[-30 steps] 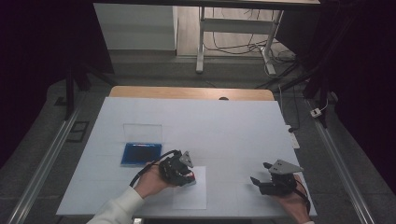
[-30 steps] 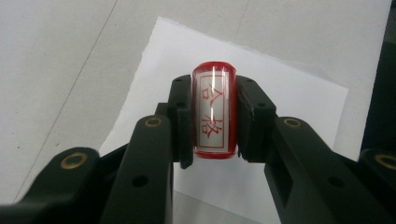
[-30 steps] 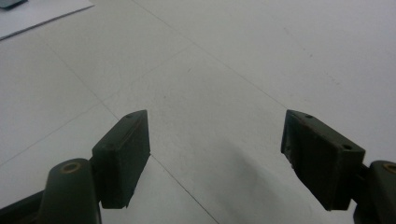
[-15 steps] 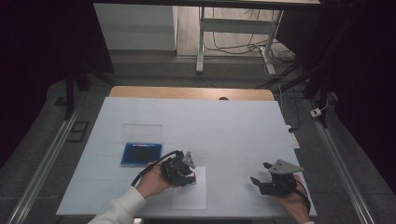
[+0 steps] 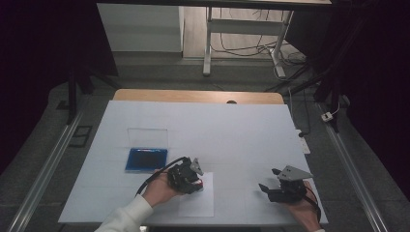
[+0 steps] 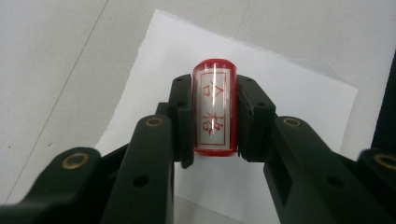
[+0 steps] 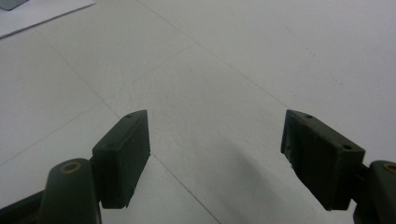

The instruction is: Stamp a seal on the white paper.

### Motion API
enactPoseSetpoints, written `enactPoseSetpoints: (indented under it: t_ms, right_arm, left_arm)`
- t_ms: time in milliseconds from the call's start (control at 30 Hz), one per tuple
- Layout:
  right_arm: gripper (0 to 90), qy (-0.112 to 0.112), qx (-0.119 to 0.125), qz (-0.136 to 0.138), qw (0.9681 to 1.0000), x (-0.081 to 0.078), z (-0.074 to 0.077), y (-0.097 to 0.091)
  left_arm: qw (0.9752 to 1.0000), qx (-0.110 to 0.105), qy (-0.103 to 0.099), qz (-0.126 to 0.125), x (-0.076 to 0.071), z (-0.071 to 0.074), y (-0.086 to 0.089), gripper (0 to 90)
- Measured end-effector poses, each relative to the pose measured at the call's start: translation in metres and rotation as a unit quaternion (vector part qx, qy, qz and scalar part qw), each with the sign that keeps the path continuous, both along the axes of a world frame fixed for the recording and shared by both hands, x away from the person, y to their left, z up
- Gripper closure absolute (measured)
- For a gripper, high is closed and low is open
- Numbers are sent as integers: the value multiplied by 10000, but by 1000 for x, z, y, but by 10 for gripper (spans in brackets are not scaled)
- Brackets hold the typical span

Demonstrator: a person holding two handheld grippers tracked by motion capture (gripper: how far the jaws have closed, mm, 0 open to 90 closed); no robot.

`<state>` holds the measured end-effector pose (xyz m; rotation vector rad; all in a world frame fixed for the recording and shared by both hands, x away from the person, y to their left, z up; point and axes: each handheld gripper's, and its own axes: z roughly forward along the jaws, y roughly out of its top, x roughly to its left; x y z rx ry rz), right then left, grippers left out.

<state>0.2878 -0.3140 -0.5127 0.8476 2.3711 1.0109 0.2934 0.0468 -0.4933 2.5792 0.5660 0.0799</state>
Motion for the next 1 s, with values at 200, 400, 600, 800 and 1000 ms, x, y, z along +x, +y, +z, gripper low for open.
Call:
enactPoseSetpoints:
  t_ms: [200, 400, 600, 800, 1000]
  right_arm:
    - [235, 33, -35, 23, 10000, 0, -1, 2]
    - [235, 37, -21, 26, 10000, 0, -1, 3]
    - [235, 32, -68, 38, 10000, 0, -2, 3]
    - [235, 42, -77, 44, 10000, 0, -2, 4]
    - [235, 52, -87, 53, 9999, 0, -3, 4]
  left_arm:
    - [10000, 67, -2, -10, 0, 0, -1, 707]
    - [10000, 41, 30, -44, 1, 0, -1, 707]
    - [10000, 17, -9, -22, 0, -1, 0, 707]
    - [10000, 9, -5, -13, 0, -1, 0, 707]
    - [10000, 7, -2, -13, 0, -1, 0, 707]
